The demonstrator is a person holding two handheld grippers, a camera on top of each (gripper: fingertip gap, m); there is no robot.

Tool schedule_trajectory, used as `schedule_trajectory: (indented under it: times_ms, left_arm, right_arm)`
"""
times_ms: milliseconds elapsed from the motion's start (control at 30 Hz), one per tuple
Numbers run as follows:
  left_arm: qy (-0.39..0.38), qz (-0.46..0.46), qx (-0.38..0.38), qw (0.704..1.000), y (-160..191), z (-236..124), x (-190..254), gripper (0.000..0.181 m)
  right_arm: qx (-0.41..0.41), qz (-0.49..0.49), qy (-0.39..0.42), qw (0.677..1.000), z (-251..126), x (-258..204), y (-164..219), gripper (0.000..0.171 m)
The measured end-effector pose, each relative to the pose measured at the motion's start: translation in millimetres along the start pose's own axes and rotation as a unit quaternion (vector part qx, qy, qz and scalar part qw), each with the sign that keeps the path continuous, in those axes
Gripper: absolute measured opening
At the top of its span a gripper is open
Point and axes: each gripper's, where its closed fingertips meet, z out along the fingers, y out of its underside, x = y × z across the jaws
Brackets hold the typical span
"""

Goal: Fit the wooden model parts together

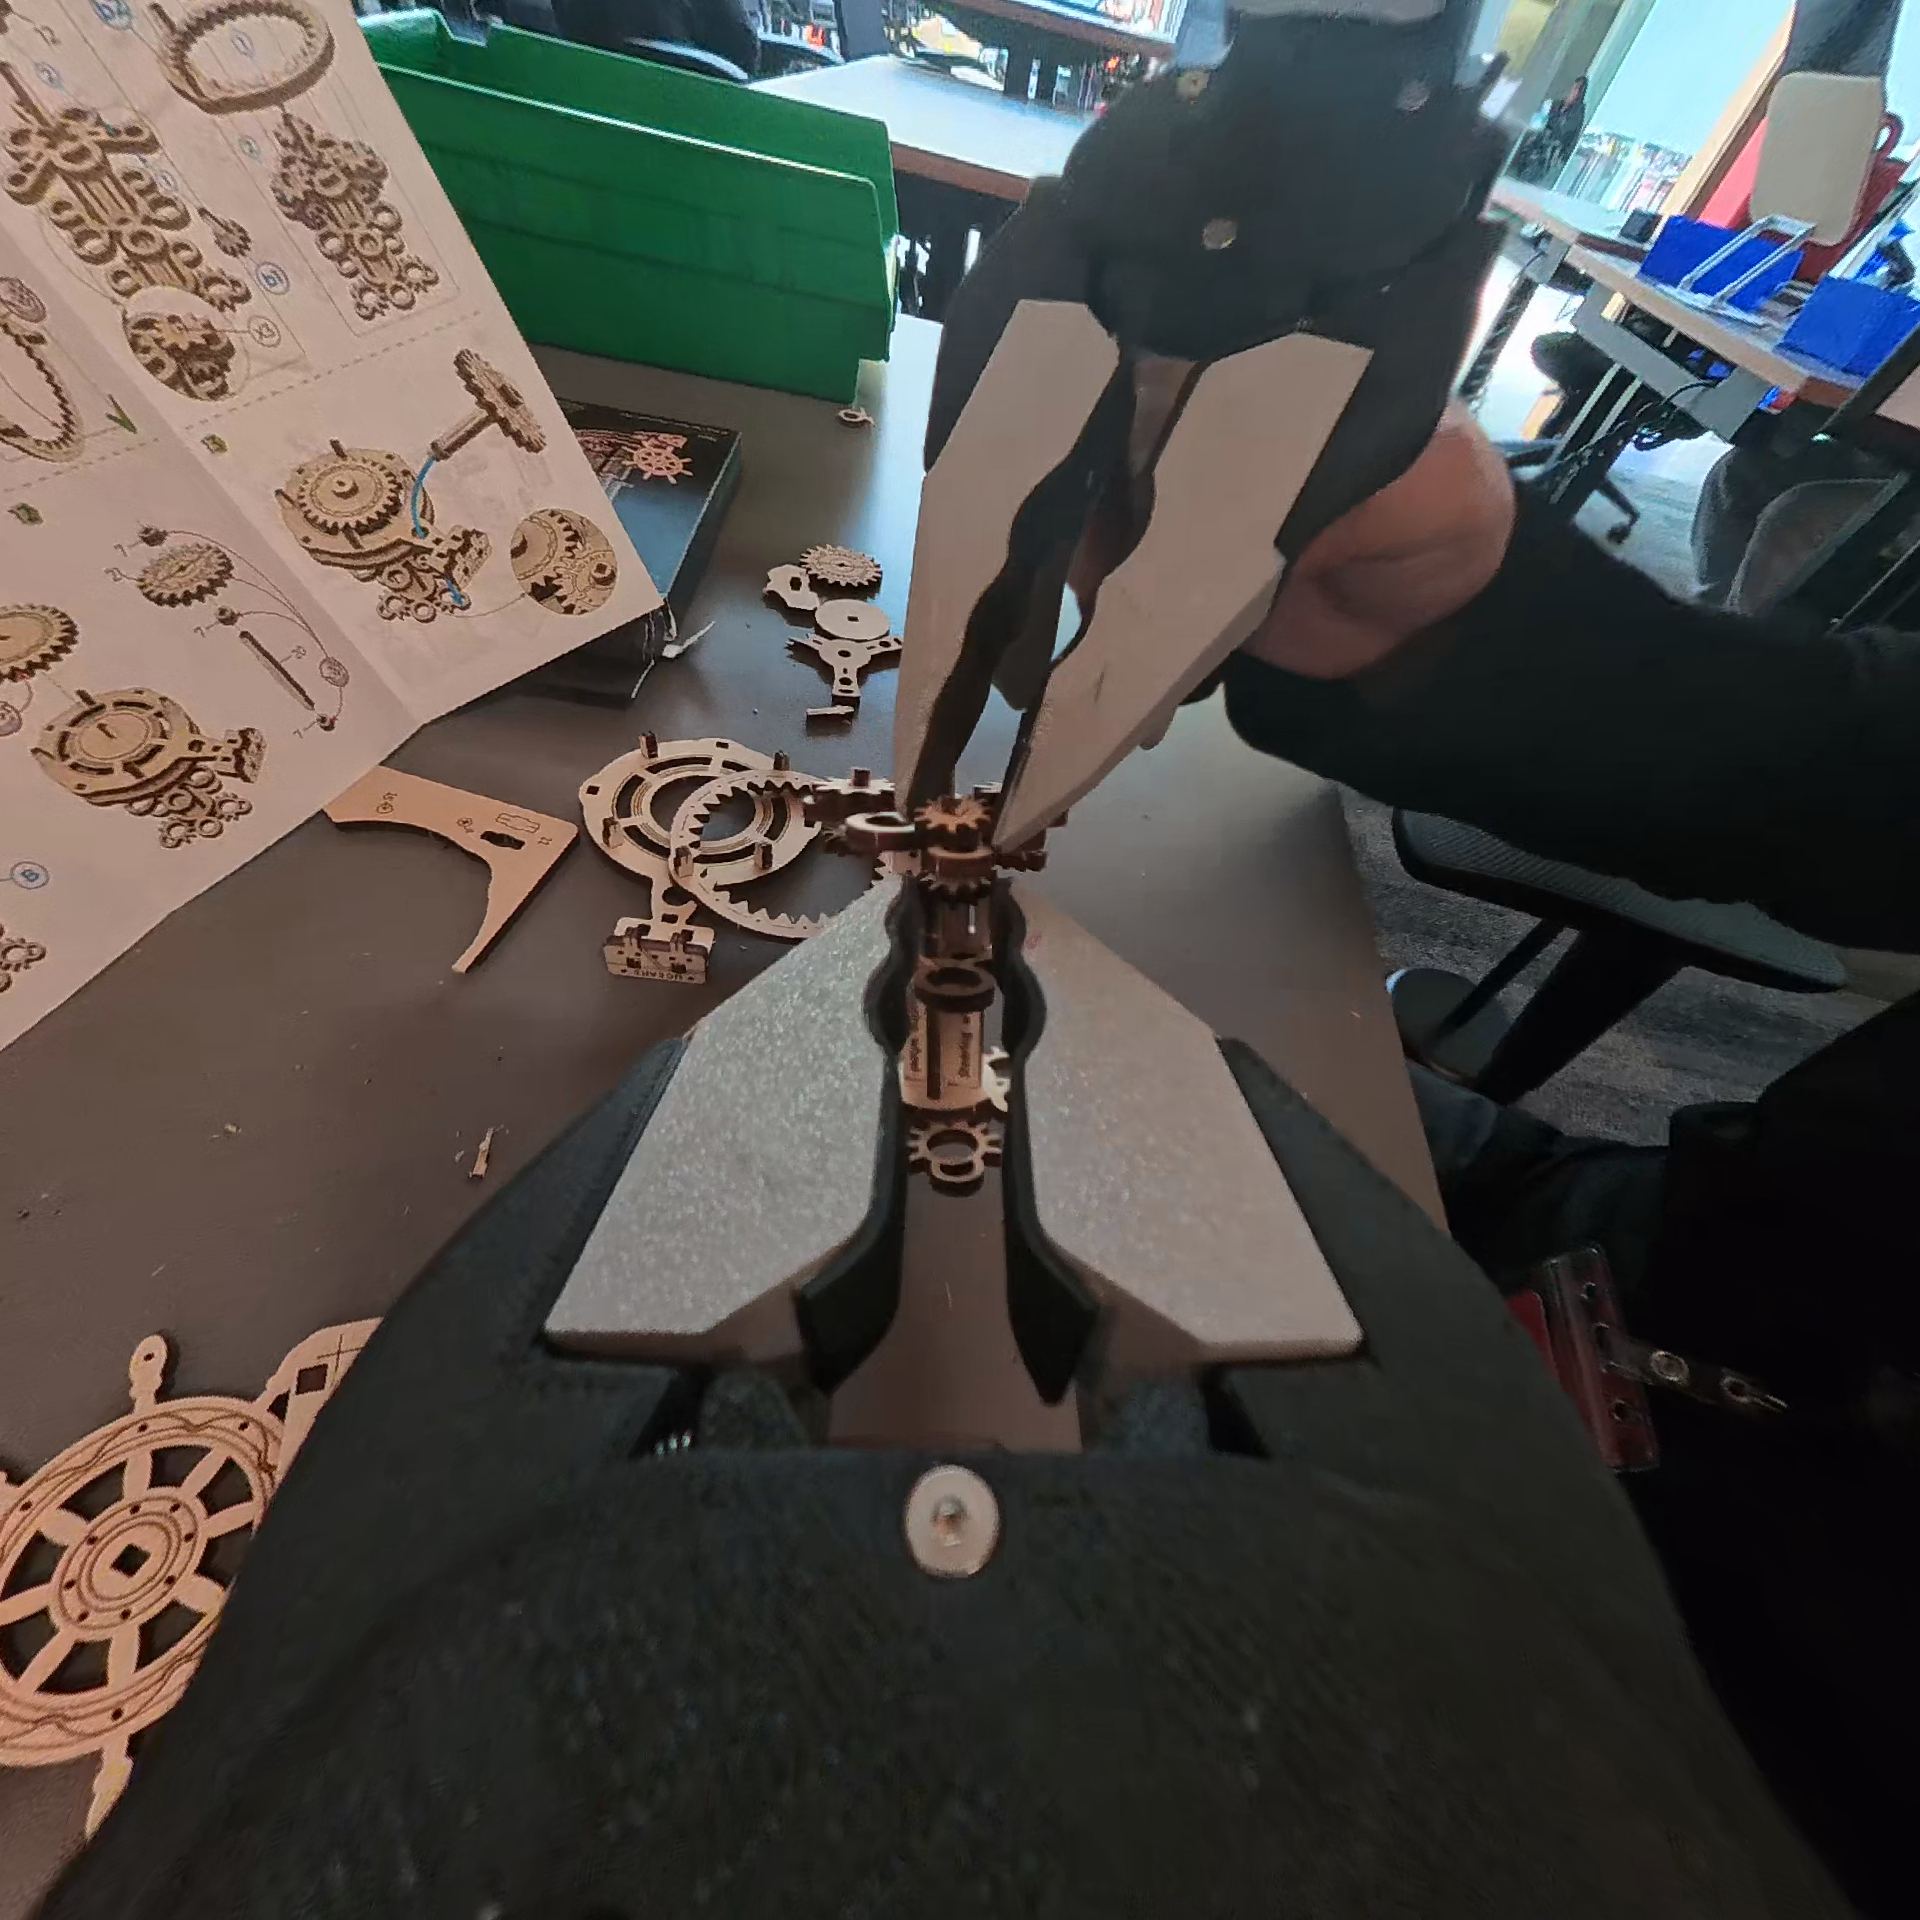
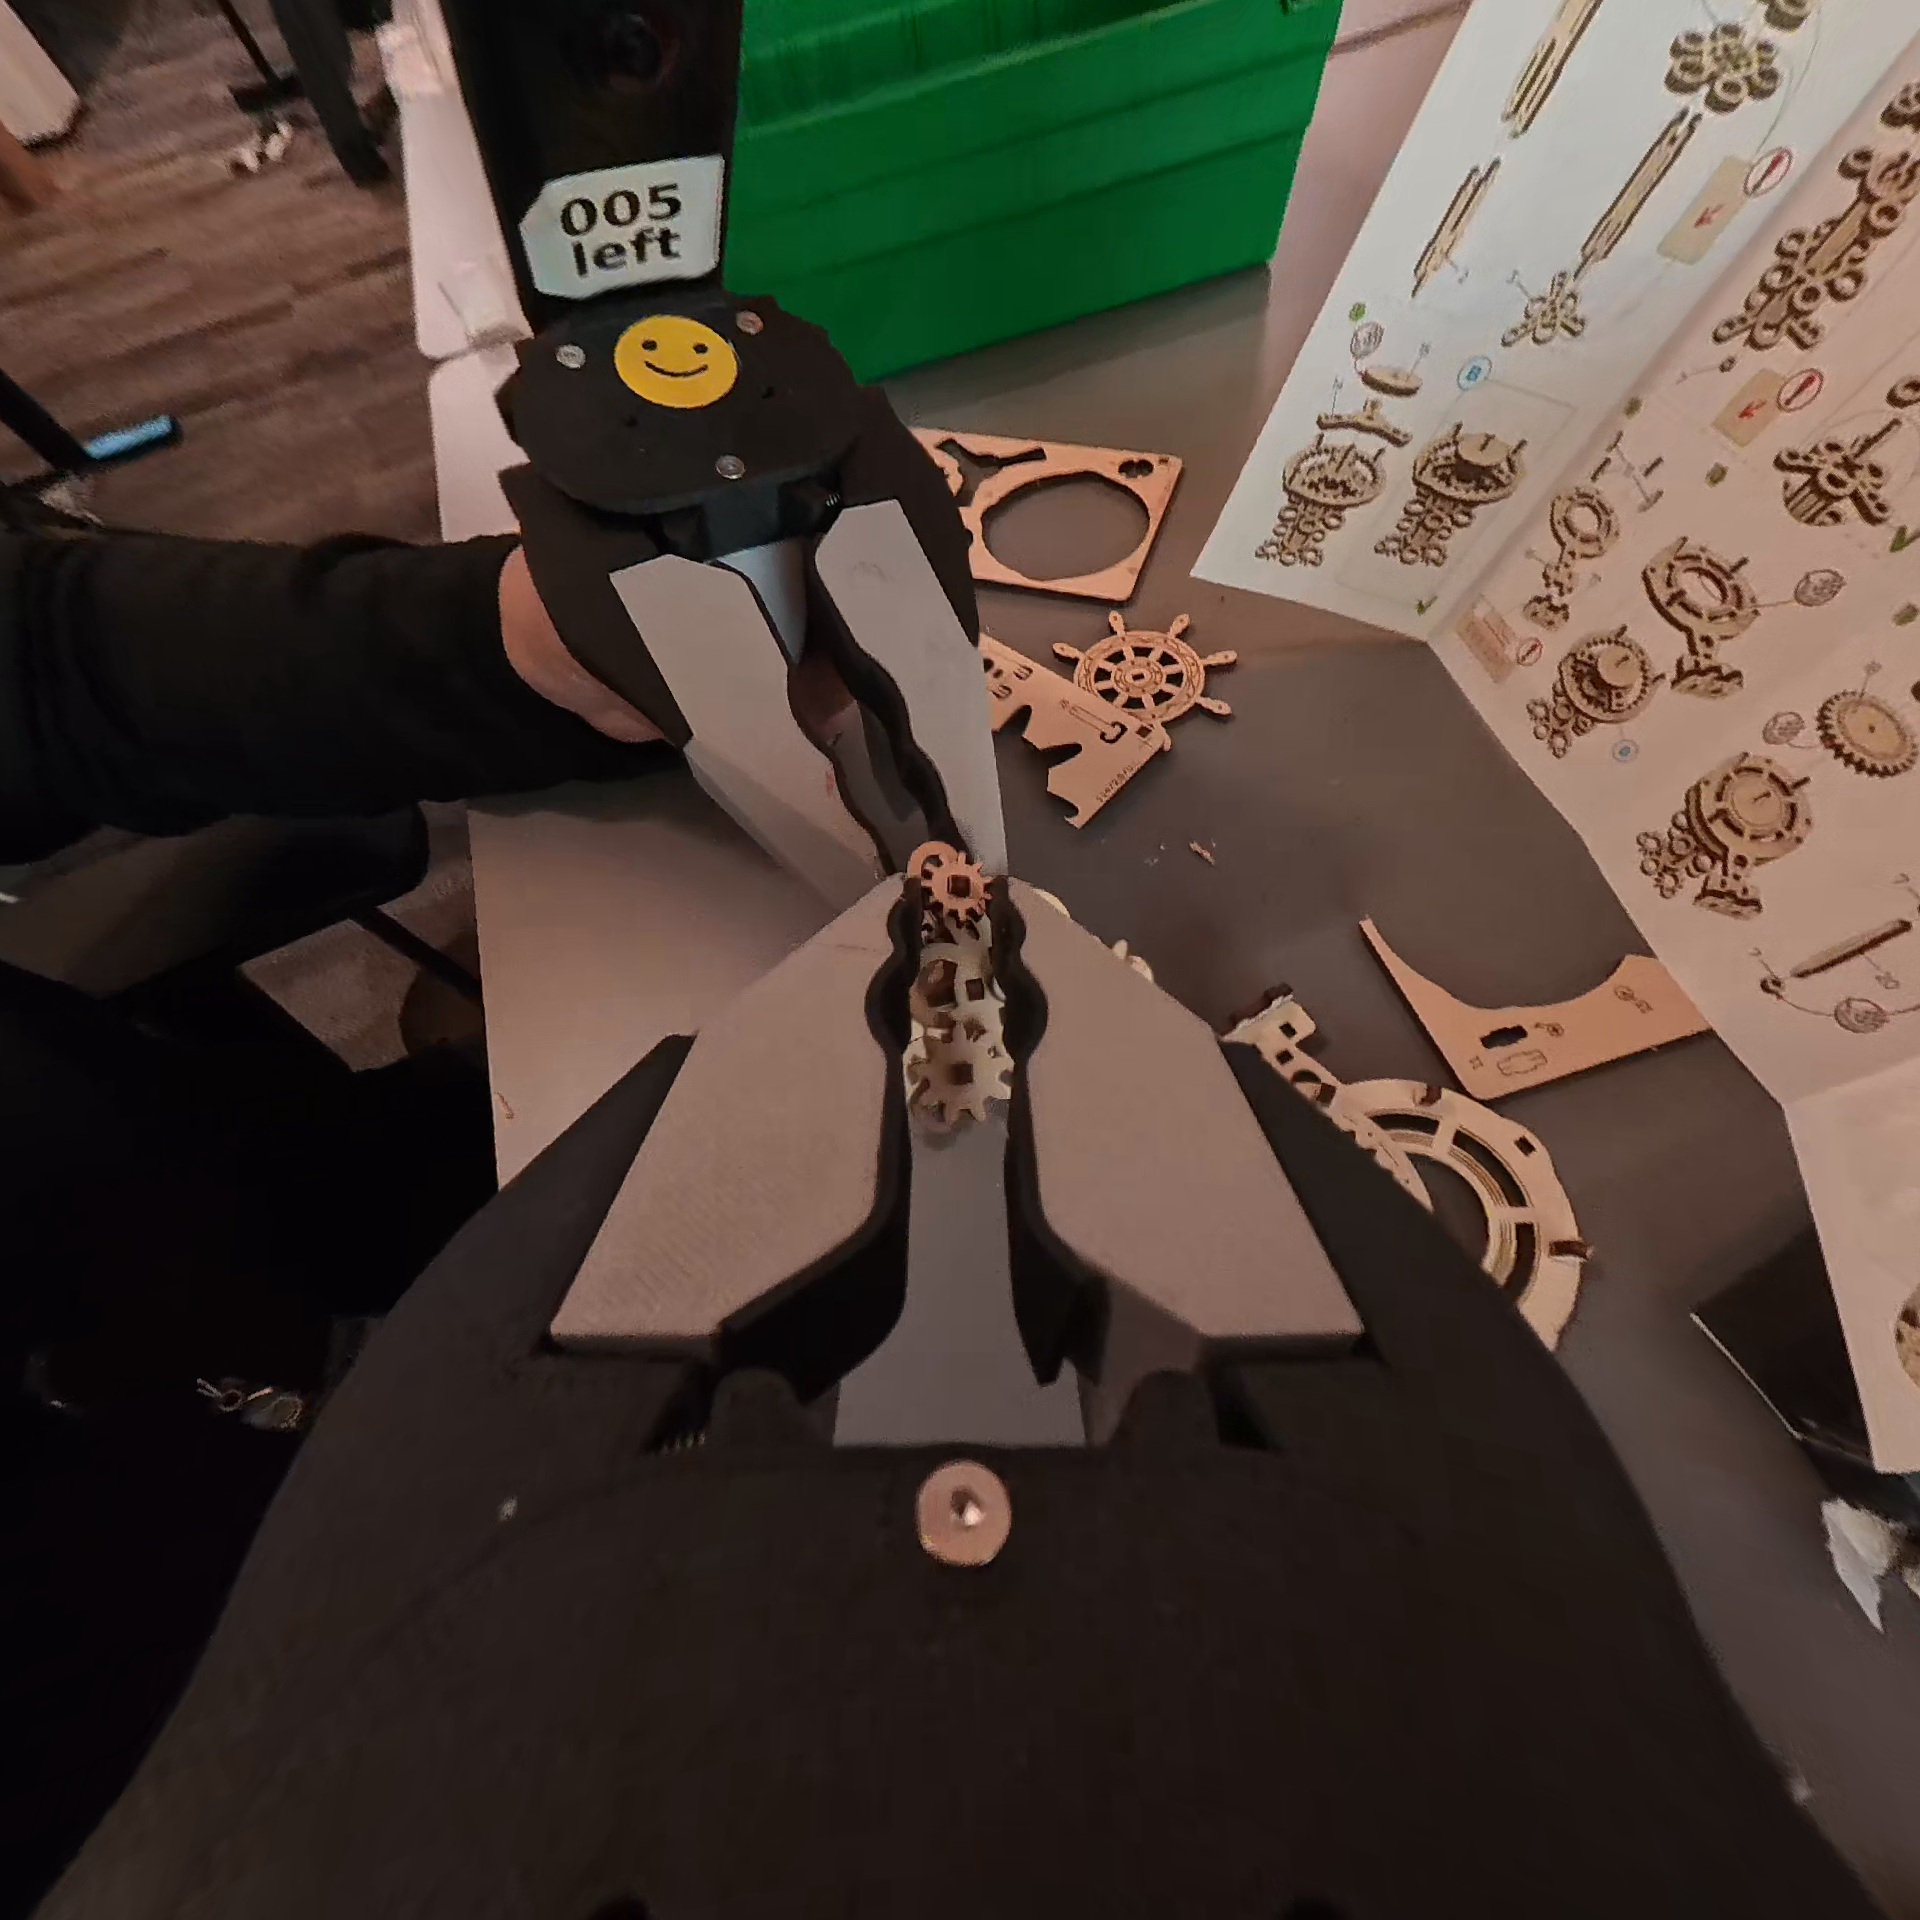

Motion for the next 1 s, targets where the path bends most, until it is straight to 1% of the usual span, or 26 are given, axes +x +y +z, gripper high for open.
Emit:
schedule_trajectory:
  times_ms: [67,133,200,300,333,367,400,433,500,567,700,833,933,1000]
  left_arm:
    - [0.005,-0.010,0.003,1.000,0,-1,0,0.010]
    - [0.009,-0.027,0.009,1.000,0,-1,-2,0.010]
    - [0.009,-0.042,0.014,0.999,-1,-2,-4,0.009]
    - [-0.005,-0.036,0.005,0.999,3,-3,-9,0.009]
    - [-0.009,-0.035,0.003,0.999,4,-4,-10,0.005]
    - [-0.027,-0.034,-0.009,0.999,9,-7,-17,0.000]
    - [-0.026,-0.039,-0.009,0.999,10,-10,-18,0.000]
    - [-0.015,-0.040,0.006,0.999,5,-13,-16,0.000]
    - [-0.006,-0.019,0.026,0.999,-5,-15,-10,0.000]
    - [-0.019,-0.005,0.017,1.000,-5,-9,-10,0.000]
    - [-0.038,0.013,0.023,0.999,-9,-6,-11,0.000]
    - [-0.044,0.029,0.048,0.997,-17,-11,-11,0.011]
    - [-0.024,0.020,0.053,0.998,-19,-11,-6,0.017]
    - [-0.014,0.021,0.044,0.999,-15,-8,-2,0.017]
  right_arm:
    - [0.020,0.000,-0.001,1.000,0,1,0,0.008]
    - [0.043,-0.023,0.020,0.999,1,3,-2,0.008]
    - [0.052,-0.071,0.061,0.994,3,5,-2,0.007]
    - [0.052,-0.135,0.116,0.983,5,8,-1,0.006]
    - [0.058,-0.143,0.138,0.978,3,13,-1,0.001]
    - [0.071,-0.143,0.165,0.973,-5,21,-4,0.000]
    - [0.099,-0.140,0.163,0.972,-15,24,-11,0.000]
    - [0.124,-0.122,0.131,0.976,-23,21,-17,0.000]
    - [0.145,-0.075,0.063,0.985,-28,17,-18,0.000]
    - [0.165,-0.050,0.052,0.984,-29,21,-17,0.000]
    - [0.150,-0.019,0.021,0.988,-19,20,-10,0.000]
    - [0.146,0.000,0.008,0.989,-13,18,-7,0.000]
    - [0.144,0.008,-0.005,0.990,-8,15,-6,0.000]
    - [0.144,0.019,-0.012,0.989,-6,14,-4,0.000]
